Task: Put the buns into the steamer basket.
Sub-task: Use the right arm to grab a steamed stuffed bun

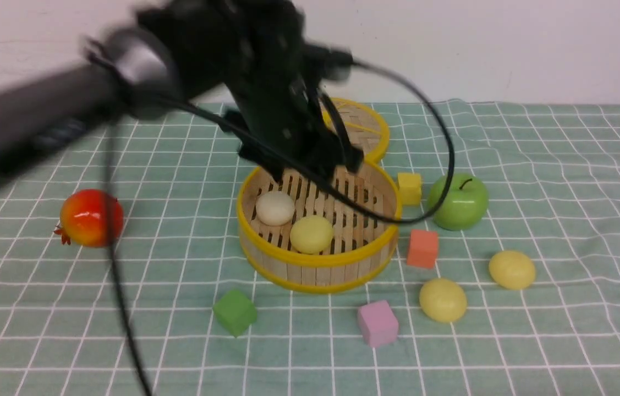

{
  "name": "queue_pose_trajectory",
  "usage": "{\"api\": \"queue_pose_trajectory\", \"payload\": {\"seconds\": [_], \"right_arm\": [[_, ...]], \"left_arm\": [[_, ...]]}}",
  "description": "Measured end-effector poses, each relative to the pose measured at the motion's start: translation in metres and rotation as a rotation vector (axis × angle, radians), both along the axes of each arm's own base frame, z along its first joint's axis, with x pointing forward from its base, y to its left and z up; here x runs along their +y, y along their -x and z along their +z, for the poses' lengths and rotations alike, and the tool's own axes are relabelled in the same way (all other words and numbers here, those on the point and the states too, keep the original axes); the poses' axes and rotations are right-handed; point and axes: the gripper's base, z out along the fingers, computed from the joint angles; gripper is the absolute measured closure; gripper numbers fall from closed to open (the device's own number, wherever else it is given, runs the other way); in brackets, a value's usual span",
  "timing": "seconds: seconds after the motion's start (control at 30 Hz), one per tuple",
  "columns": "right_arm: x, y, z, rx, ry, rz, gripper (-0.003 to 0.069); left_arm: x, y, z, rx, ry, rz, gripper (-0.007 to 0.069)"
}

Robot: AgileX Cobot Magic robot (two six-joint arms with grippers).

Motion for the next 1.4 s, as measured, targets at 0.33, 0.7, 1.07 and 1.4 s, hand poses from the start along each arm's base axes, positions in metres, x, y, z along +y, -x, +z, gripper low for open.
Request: {"api": "queue_pose_trajectory", "payload": {"seconds": [0.33, 0.7, 1.07, 1.4], "right_arm": [[0.0, 0.0, 0.0, 0.0, 0.0, 0.0, 0.0419], [0.0, 0.0, 0.0, 0.0, 0.0, 0.0, 0.0419], [0.002, -0.004, 0.017, -0.191, -0.345, -0.043, 0.0419], [0.008, -0.003, 0.059, -0.144, -0.552, -0.017, 0.0419]], "left_arm": [[0.065, 0.108, 0.062, 0.027, 0.031, -0.009, 0.0638], [0.115, 0.201, 0.013, -0.19, 0.295, -0.051, 0.0638], [0.156, 0.266, -0.047, -0.487, 0.609, -0.011, 0.0638], [0.161, 0.272, -0.078, -0.475, 0.559, -0.024, 0.0638]]}}
